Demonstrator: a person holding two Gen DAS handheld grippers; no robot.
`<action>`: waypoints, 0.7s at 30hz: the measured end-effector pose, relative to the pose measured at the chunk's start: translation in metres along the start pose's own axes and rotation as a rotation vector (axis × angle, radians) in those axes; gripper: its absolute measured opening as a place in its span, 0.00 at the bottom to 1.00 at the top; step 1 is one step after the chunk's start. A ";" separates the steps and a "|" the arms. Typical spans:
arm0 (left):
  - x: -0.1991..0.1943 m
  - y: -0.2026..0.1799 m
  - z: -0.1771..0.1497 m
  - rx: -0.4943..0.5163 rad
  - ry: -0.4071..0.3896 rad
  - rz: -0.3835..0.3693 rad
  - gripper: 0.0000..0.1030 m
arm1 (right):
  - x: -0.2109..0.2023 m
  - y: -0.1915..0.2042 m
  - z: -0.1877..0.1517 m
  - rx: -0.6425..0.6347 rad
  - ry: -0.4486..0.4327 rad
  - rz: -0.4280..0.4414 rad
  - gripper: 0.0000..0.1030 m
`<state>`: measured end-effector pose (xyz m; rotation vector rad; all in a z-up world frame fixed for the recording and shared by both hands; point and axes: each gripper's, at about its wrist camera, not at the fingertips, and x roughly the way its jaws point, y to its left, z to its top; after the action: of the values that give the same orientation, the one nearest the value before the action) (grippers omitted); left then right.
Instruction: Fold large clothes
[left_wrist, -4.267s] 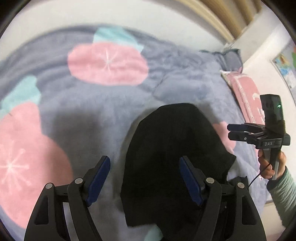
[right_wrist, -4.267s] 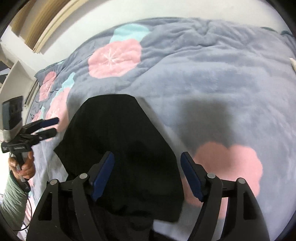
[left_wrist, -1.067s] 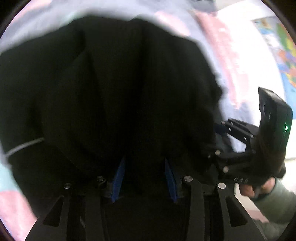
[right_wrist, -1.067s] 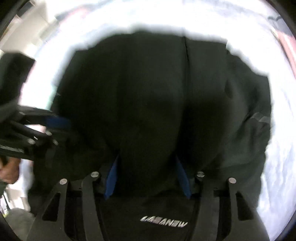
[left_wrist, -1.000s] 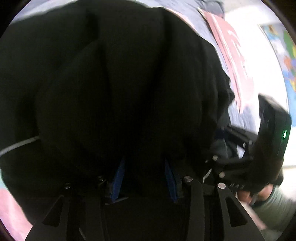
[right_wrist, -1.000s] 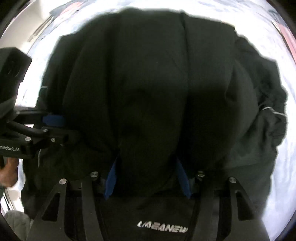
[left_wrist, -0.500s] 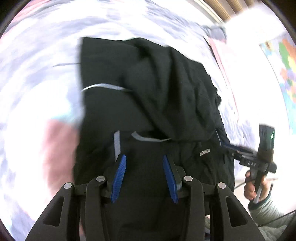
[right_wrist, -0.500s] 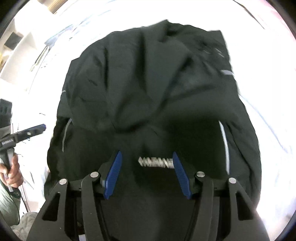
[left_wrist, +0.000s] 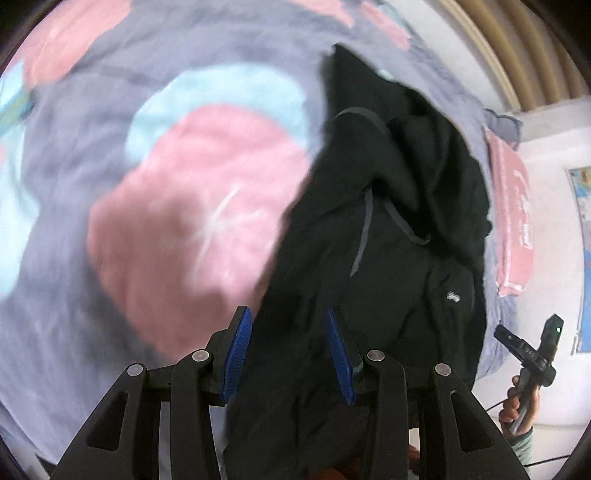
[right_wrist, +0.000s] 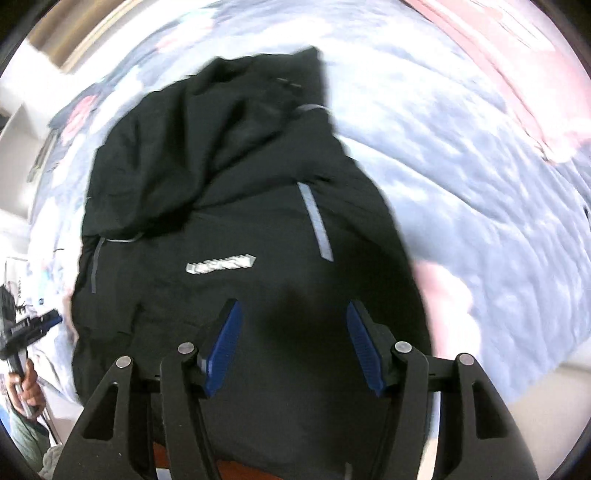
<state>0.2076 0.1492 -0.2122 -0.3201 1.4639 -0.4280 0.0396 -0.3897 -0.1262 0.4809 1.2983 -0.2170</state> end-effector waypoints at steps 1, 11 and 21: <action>0.002 0.006 -0.007 -0.013 0.002 0.004 0.42 | 0.001 -0.007 -0.003 0.015 0.007 -0.008 0.61; 0.031 0.035 -0.062 -0.111 0.101 -0.017 0.42 | 0.016 -0.085 -0.046 0.125 0.111 -0.090 0.61; -0.001 -0.005 -0.079 -0.049 0.060 -0.484 0.45 | 0.017 -0.107 -0.061 0.146 0.145 -0.033 0.61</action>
<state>0.1281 0.1492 -0.2162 -0.7120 1.4517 -0.7947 -0.0530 -0.4542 -0.1776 0.6088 1.4391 -0.3112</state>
